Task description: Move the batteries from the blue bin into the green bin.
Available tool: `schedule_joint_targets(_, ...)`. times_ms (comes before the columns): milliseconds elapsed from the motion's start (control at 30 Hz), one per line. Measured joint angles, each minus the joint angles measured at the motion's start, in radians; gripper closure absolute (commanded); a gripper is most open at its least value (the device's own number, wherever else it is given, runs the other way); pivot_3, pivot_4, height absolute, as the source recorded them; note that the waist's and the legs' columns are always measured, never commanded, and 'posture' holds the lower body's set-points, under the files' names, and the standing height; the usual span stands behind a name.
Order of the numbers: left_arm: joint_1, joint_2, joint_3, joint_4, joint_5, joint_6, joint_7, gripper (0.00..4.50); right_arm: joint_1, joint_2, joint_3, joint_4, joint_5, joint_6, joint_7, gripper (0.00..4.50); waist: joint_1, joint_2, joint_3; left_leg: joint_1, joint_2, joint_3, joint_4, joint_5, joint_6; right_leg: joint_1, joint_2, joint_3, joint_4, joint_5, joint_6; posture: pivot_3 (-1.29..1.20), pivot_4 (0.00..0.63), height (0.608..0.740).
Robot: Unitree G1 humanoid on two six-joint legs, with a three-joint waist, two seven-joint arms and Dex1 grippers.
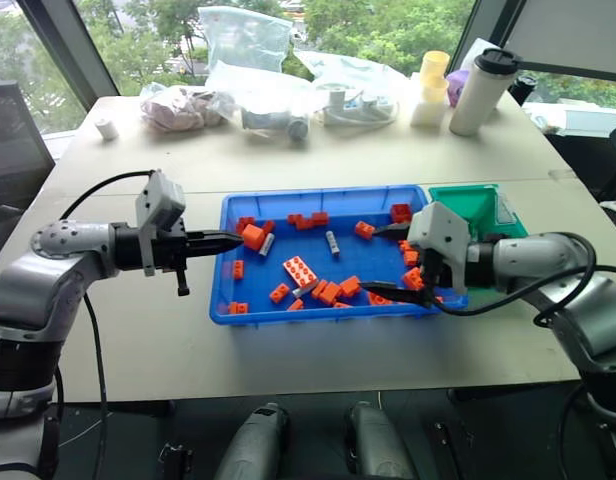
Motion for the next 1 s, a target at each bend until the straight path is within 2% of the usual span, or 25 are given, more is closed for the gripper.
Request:
schedule_joint_targets(67,0.007,0.000,0.007,-0.003,0.000,0.000,0.005,4.50,-0.032,0.035,0.032,0.023,-0.015,0.002,-0.007,0.03,-0.004,0.000,0.000,0.000,0.000,0.000,0.000,0.000,0.000,0.000,0.000,0.000,0.000,0.000,0.000,0.00,0.150,0.740)
schedule_joint_targets(233,0.013,0.005,0.034,0.002,0.000,-0.001,0.011,4.50,-0.176,0.207,0.156,0.146,-0.087,0.063,-0.090,0.03,-0.020,0.000,0.000,0.000,0.000,-0.001,-0.001,0.001,-0.001,-0.001,0.000,0.000,0.001,0.000,0.000,0.00,0.150,0.740)
schedule_joint_targets(300,0.018,0.016,0.047,0.008,0.002,-0.002,0.011,4.50,-0.249,0.285,0.211,0.233,-0.123,0.081,-0.109,0.03,-0.026,0.000,0.000,0.000,0.000,-0.001,-0.001,0.003,-0.006,-0.002,0.001,0.000,0.002,0.000,0.000,0.00,0.150,0.740)
schedule_joint_targets(533,0.033,0.045,0.103,0.029,0.004,-0.006,0.017,4.50,-0.443,0.479,0.348,0.541,-0.214,0.076,-0.080,0.03,-0.026,0.000,0.000,-0.001,0.000,-0.001,-0.001,0.004,-0.006,-0.003,0.003,0.000,0.002,0.000,0.000,0.00,0.150,0.740)
schedule_joint_targets(767,0.073,0.059,0.142,0.002,0.002,-0.004,0.038,4.50,-0.648,0.696,0.392,1.053,-0.316,-0.051,-0.030,0.03,-0.031,0.000,0.000,-0.002,0.001,-0.001,-0.003,0.005,-0.009,-0.006,0.005,0.001,0.002,0.001,-0.001,0.00,0.150,0.740)
schedule_joint_targets(1000,0.112,0.059,0.155,-0.051,-0.003,0.005,0.064,4.50,-0.733,0.811,0.386,1.345,-0.418,-0.184,-0.056,0.03,-0.039,0.000,0.000,-0.004,0.001,-0.001,-0.003,0.005,-0.010,-0.008,0.005,0.002,0.003,0.001,-0.002,0.00,0.150,0.740)
